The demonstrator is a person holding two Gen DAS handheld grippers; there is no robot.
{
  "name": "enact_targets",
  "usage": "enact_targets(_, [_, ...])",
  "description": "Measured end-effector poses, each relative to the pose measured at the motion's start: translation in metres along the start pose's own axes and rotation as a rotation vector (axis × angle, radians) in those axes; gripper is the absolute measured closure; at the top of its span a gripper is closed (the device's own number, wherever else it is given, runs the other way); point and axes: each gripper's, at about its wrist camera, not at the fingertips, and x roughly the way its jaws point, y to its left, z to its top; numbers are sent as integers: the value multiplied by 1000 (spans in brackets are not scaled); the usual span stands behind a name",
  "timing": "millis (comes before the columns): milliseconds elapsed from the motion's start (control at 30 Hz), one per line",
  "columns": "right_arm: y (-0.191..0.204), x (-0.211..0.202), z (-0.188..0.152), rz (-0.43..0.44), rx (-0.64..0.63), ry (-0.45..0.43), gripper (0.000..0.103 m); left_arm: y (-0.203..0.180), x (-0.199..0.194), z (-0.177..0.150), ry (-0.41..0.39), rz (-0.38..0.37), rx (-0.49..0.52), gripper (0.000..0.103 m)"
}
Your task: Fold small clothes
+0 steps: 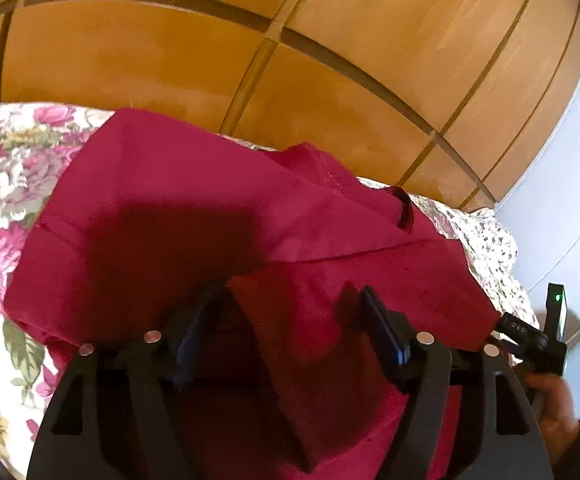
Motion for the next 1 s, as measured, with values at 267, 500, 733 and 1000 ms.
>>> enact_targets(267, [8, -38, -25, 37, -77, -25, 2, -2, 1, 1, 3, -4, 0, 28])
enact_targets(500, [5, -84, -71, 177, -136, -41, 2, -14, -17, -8, 7, 39, 62, 9])
enact_targets(733, [-7, -112, -118, 249, -140, 11, 3, 1, -75, -50, 26, 60, -11, 4])
enact_targets(1000, [-39, -136, -146, 313, -17, 63, 34, 14, -141, -94, 74, 90, 28, 4])
